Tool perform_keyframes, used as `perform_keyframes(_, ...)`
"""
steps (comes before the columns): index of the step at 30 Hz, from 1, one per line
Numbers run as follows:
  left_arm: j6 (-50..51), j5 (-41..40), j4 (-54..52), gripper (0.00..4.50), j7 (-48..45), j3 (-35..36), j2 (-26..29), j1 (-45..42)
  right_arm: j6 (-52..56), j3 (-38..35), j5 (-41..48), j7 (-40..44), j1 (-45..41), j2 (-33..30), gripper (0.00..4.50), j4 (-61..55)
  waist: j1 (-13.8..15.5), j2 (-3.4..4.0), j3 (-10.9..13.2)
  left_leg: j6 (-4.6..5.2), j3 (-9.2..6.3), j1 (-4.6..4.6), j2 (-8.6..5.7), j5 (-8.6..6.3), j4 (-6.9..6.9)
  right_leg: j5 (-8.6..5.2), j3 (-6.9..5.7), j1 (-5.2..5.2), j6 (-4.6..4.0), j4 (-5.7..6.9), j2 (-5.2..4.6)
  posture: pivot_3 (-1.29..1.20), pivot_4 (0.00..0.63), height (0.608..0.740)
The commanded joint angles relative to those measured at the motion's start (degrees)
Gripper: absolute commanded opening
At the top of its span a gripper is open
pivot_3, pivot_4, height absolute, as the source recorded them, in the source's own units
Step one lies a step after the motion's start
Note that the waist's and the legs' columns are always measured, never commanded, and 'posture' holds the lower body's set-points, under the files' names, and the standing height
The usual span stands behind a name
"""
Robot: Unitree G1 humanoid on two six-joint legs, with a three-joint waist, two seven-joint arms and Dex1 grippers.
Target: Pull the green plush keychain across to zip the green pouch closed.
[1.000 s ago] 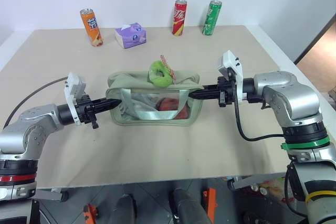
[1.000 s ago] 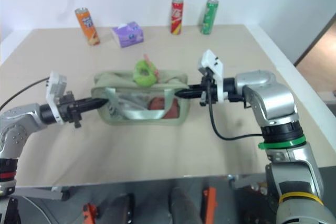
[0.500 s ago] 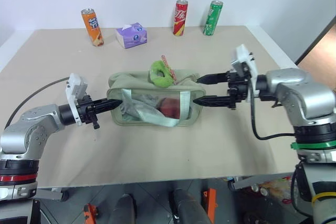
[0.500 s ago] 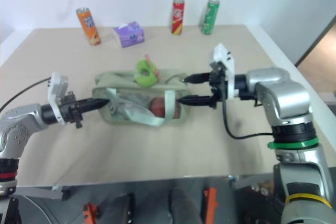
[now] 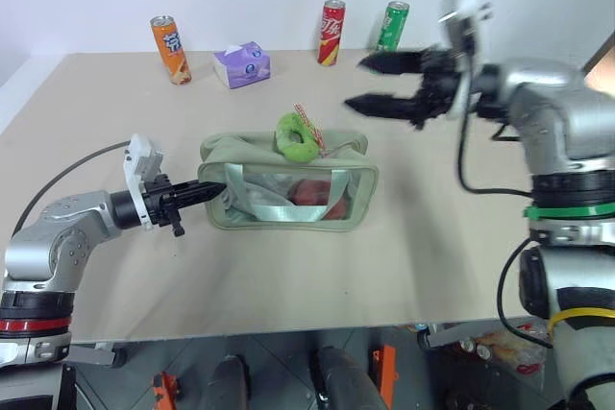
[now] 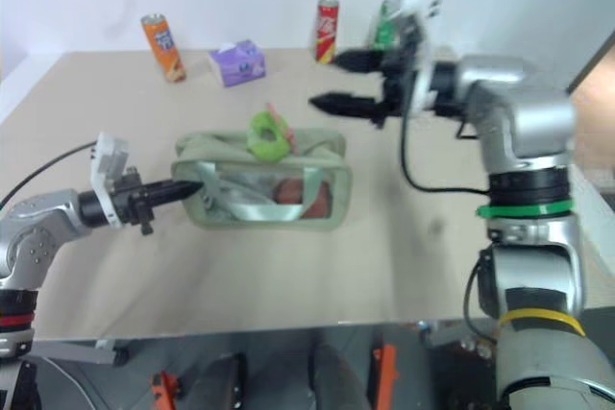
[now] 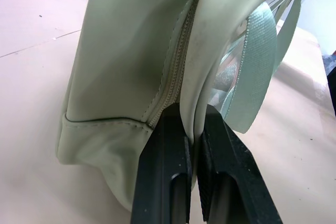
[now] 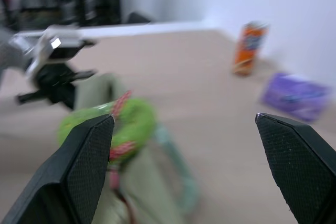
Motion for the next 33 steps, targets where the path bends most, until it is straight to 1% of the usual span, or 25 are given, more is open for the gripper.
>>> perform_keyframes(1,-0.4,-0.1,-1.4,0.00,-0.3,0.1,0.4,-0.5,-4.5,2.7,-3.0,3.2,-2.9,0.2,4.47,0.8,0.1,0.00,0.0,0.00,-0.01,-0.02,0.00,0.00,0.00,-0.01,-0.02,0.00,0.02,0.00,0.00,0.00,0.150,0.740)
perform_keyframes(5,0.0,-0.6,-3.4,0.00,-0.2,0.6,0.9,0.7,-10.3,6.6,-7.5,7.8,-8.4,2.2,4.47,10.6,0.0,0.01,0.0,0.00,-0.01,-0.03,0.00,0.00,0.00,-0.01,-0.02,-0.02,0.03,-0.01,-0.01,0.00,0.150,0.740)
perform_keyframes(12,-0.1,-0.5,-5.5,0.00,0.8,0.3,0.4,1.7,-15.7,10.2,-12.2,15.2,-12.8,4.8,4.47,18.4,0.1,0.01,0.0,0.00,-0.04,-0.01,0.01,0.00,-0.03,-0.02,-0.06,-0.01,0.01,0.00,0.00,0.00,0.150,0.740)
perform_keyframes(22,0.0,-1.5,-8.9,0.00,3.0,1.1,-0.3,4.5,-19.1,10.5,-16.7,15.6,-13.1,9.5,4.47,25.1,0.1,0.01,0.0,-0.01,-0.04,-0.02,0.01,0.00,-0.02,-0.02,-0.06,0.00,0.01,0.00,-0.01,0.00,0.150,0.740)
perform_keyframes(23,0.0,-1.5,-9.0,0.00,3.2,1.3,-0.3,4.7,-19.2,10.4,-16.9,15.5,-13.1,9.8,4.22,25.4,0.1,0.01,0.0,-0.01,-0.04,-0.01,0.01,0.00,-0.02,-0.02,-0.06,0.00,0.02,0.00,-0.01,0.00,0.150,0.740)
perform_keyframes(26,0.1,-1.8,-9.5,0.00,3.8,1.6,-0.3,5.0,-19.3,9.8,-17.3,15.7,-13.1,10.3,3.28,26.0,0.1,0.01,0.0,-0.01,-0.05,-0.02,0.01,0.00,-0.02,-0.02,-0.07,0.00,0.02,0.00,-0.01,0.00,0.150,0.740)
perform_keyframes(28,0.2,-2.0,-9.7,0.00,4.0,1.7,-0.2,5.2,-19.5,9.4,-17.3,15.9,-13.0,10.3,2.50,26.3,0.1,0.01,0.0,-0.01,-0.04,-0.02,0.01,0.00,-0.03,-0.02,-0.07,0.00,0.02,0.00,-0.01,0.00,0.150,0.740)
perform_keyframes(31,0.2,-2.2,-9.8,0.00,4.1,2.0,-0.1,5.7,-20.4,8.8,-17.4,15.8,-12.8,10.0,1.58,27.0,0.1,0.01,0.0,-0.01,-0.04,-0.02,0.01,0.00,-0.03,-0.02,-0.07,0.00,0.02,0.00,-0.01,0.00,0.150,0.740)
perform_keyframes(32,0.2,-2.3,-9.7,0.00,4.2,2.0,-0.1,5.7,-20.6,8.7,-17.4,15.7,-12.8,9.9,0.99,27.2,0.1,0.01,0.0,-0.01,-0.04,-0.01,0.01,0.00,-0.03,-0.02,-0.07,0.00,0.02,0.00,-0.01,0.00,0.150,0.740)
perform_keyframes(33,0.2,-2.3,-9.6,0.00,4.2,2.0,0.0,5.7,-20.7,8.7,-17.4,15.8,-12.8,9.9,0.81,27.5,0.0,0.01,0.0,-0.01,-0.05,-0.01,0.01,0.00,-0.03,-0.02,-0.07,0.00,0.02,0.00,-0.01,0.00,0.150,0.740)
